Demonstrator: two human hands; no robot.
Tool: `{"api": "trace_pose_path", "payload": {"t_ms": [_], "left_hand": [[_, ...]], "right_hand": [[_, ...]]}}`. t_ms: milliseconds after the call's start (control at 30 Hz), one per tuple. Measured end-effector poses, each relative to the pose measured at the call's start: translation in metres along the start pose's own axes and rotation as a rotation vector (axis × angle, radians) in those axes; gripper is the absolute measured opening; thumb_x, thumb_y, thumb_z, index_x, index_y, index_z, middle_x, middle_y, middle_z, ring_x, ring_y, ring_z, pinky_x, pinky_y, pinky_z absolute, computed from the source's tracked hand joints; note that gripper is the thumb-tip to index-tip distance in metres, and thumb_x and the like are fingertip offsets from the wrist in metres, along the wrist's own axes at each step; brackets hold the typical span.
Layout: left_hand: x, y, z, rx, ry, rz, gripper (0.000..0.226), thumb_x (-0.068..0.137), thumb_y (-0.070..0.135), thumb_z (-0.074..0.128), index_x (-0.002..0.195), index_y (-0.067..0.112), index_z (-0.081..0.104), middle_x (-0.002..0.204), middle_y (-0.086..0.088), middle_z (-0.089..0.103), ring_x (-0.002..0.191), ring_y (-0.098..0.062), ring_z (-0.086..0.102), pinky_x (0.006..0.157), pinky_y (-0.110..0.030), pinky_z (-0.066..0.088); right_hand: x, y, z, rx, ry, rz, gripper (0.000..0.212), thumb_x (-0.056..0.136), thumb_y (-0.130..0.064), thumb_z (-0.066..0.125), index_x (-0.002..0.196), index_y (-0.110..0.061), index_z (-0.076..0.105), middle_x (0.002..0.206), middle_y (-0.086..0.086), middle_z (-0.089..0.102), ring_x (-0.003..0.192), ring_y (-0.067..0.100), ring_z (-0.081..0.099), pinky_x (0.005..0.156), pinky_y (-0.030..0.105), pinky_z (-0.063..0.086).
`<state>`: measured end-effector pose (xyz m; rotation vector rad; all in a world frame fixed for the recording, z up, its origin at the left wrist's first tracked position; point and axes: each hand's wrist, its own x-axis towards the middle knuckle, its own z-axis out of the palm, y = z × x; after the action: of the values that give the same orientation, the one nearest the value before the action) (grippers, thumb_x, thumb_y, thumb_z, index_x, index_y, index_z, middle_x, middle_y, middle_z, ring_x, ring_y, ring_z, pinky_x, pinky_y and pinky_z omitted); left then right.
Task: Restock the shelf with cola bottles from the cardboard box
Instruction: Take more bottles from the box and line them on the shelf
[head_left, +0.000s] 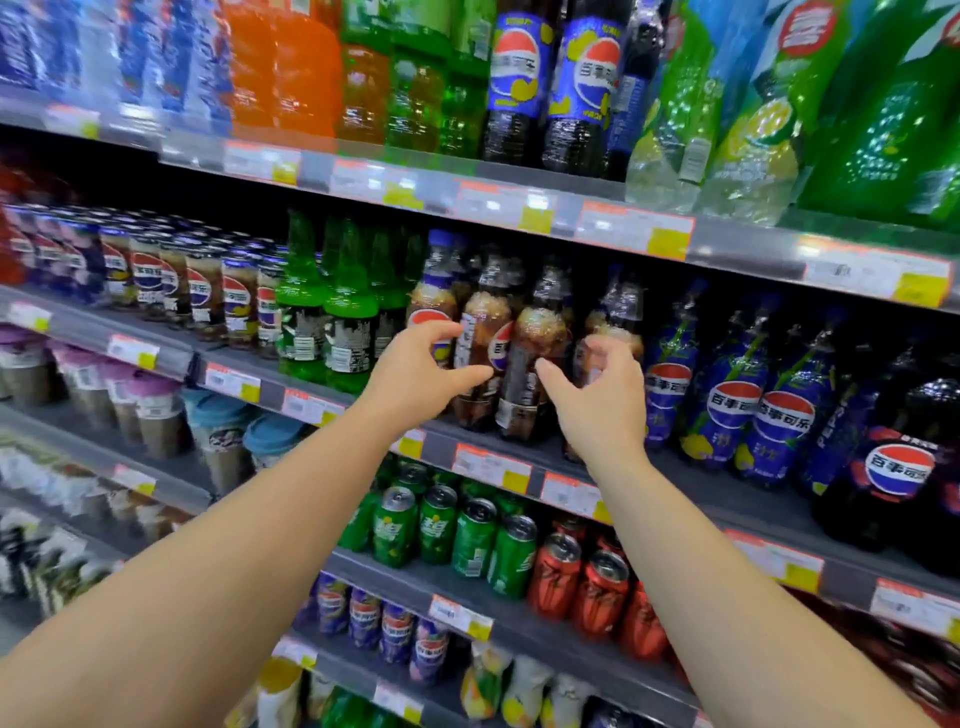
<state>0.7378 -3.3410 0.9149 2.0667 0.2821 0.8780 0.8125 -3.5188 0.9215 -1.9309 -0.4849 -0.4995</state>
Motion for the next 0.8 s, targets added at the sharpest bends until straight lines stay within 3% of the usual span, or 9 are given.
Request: {"api": "trace_pose_path", "payload": {"t_ms": [233,333,467,533,600,733,800], "left_hand": [[-0.038,-0.081,-0.185,0.163,0.082,-0.042,0.066,0.074,0.043,0.076,0.132,0.021,0.052,0.138,0.001,0.053,0.123,-0.018,0.049,0.095,-0.031,0.041],[-0.059,-0.126,-0.277,0.245,0.115,-0.146,0.068,0.075,0.049,0.074,0.134,0.025,0.049,0.141,0.001,0.049,0.114,-0.017,0.052,0.090,-0.032,0.044],[-0.080,-0.183,-0.394,0.319,0.237,-0.265,0.072,0.075,0.049,0.074,0.137,0.025,0.047,0.144,0.003,0.046,0.127,-0.019,0.046,0.099,-0.037,0.042],[-0.092,-0.214,-0.448,0.351,0.298,-0.324,0.074,0.074,0.050,0.074,0.137,0.023,0.047,0.144,0.002,0.046,0.127,-0.021,0.047,0.100,-0.042,0.045],[-0.105,-0.248,-0.499,0.355,0.356,-0.389,0.074,0.074,0.048,0.075,0.137,0.022,0.047,0.143,0.000,0.048,0.125,-0.023,0.050,0.097,-0.046,0.048],[-0.123,-0.324,-0.594,0.383,0.477,-0.534,0.076,0.067,0.050,0.080,0.133,0.024,0.051,0.121,-0.007,0.064,0.101,-0.025,0.064,0.086,-0.042,0.054],[-0.120,-0.362,-0.642,0.378,0.530,-0.552,0.077,0.066,0.046,0.082,0.133,0.021,0.052,0.122,-0.008,0.064,0.104,-0.025,0.064,0.090,-0.042,0.052]], "right_hand": [[-0.082,-0.109,0.151,0.094,-0.215,0.005,0.065,0.081,-0.049,0.068,0.135,-0.023,0.042,0.136,0.002,0.046,0.116,0.020,0.050,0.084,0.032,0.041],[-0.131,-0.167,0.235,0.135,-0.331,-0.003,0.069,0.081,-0.049,0.068,0.139,-0.023,0.041,0.139,0.003,0.046,0.112,0.016,0.050,0.081,0.027,0.035],[-0.184,-0.242,0.342,0.198,-0.539,0.003,0.071,0.082,-0.053,0.066,0.141,-0.025,0.037,0.141,0.002,0.043,0.109,0.018,0.050,0.083,0.030,0.040],[-0.208,-0.278,0.394,0.205,-0.620,-0.019,0.071,0.082,-0.053,0.065,0.141,-0.024,0.036,0.143,0.002,0.043,0.117,0.020,0.049,0.092,0.036,0.044],[-0.232,-0.309,0.446,0.193,-0.683,-0.076,0.071,0.082,-0.052,0.065,0.141,-0.022,0.037,0.143,0.003,0.043,0.126,0.023,0.046,0.095,0.036,0.042],[-0.275,-0.362,0.554,0.257,-0.819,-0.139,0.064,0.082,-0.049,0.066,0.135,-0.022,0.042,0.136,0.003,0.049,0.112,0.020,0.051,0.082,0.029,0.038],[-0.291,-0.389,0.615,0.284,-0.857,-0.182,0.064,0.082,-0.045,0.067,0.135,-0.018,0.044,0.133,0.005,0.052,0.115,0.021,0.052,0.086,0.028,0.039]]}}
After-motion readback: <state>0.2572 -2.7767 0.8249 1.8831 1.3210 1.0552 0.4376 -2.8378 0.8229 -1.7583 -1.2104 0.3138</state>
